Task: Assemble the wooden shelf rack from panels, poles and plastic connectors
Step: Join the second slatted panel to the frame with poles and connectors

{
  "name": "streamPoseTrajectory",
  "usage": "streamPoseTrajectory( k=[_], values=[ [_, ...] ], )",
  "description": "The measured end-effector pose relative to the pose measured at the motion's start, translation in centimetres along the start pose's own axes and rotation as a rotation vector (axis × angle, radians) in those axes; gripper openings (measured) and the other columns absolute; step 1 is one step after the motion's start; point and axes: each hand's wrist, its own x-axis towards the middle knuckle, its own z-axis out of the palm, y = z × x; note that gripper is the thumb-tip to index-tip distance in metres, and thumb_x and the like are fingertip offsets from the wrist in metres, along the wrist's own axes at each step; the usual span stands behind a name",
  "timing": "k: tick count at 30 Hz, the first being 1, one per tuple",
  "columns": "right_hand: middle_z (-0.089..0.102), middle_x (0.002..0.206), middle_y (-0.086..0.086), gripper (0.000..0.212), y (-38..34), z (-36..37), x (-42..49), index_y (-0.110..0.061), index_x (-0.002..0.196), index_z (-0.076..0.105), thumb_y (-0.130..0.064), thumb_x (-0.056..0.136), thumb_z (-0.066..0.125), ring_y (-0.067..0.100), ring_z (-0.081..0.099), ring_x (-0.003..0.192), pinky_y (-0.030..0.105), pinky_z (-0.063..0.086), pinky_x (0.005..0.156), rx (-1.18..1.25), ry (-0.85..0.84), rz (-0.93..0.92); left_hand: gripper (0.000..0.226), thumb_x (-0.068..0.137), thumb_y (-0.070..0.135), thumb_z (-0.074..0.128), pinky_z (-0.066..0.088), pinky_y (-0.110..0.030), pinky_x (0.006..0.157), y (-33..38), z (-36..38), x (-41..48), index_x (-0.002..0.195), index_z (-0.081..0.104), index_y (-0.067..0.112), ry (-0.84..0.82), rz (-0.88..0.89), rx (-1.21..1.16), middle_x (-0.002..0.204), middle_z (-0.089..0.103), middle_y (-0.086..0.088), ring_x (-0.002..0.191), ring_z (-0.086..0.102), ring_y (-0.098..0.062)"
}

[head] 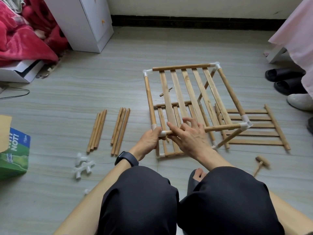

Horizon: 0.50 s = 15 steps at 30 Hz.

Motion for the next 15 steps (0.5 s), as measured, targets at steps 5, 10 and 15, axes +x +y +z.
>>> streamPoseTrajectory(
  k=[5,10,15],
  values=[
    [0.064,0.113,0.007,0.058,-0.5,0.2,0.5,-0.029,0.155,0.039,-0.051,0.102,0.047,0.031,0.045,0.13,0.051,0.033,0.095,0.089,-0.017,-0.043,0.045,0.105,0.058,0.025,0.045,-0.05,0.104,0.0,0.7,0.0,0.101,0.059,0.029,-0.023,0.031,0.027,0.1,0.07,0.001,0.11,0.06,-0.023],
    [0.056,0.13,0.0,0.088,-0.4,0.0,0.5,-0.031,0.161,0.013,-0.07,0.084,0.032,0.021,0.039,0.132,0.051,0.02,0.108,0.207,-0.11,0.044,0.068,0.102,0.064,0.018,0.036,-0.049,0.114,0.3,1.0,-0.1,0.151,0.035,0.019,-0.096,-0.002,0.088,0.136,0.06,-0.003,0.132,0.05,-0.023],
    [0.061,0.112,0.001,0.07,-1.9,-1.3,3.2,-0.021,0.126,0.046,-0.07,0.082,0.022,0.023,0.05,0.12,0.053,0.025,0.104,0.399,-0.106,0.402,0.077,0.093,0.074,-0.005,0.029,-0.05,0.113,2.0,0.6,-1.3,0.131,0.054,0.042,-0.255,-0.113,0.002,0.132,0.058,0.009,0.131,0.04,-0.014]
  ],
)
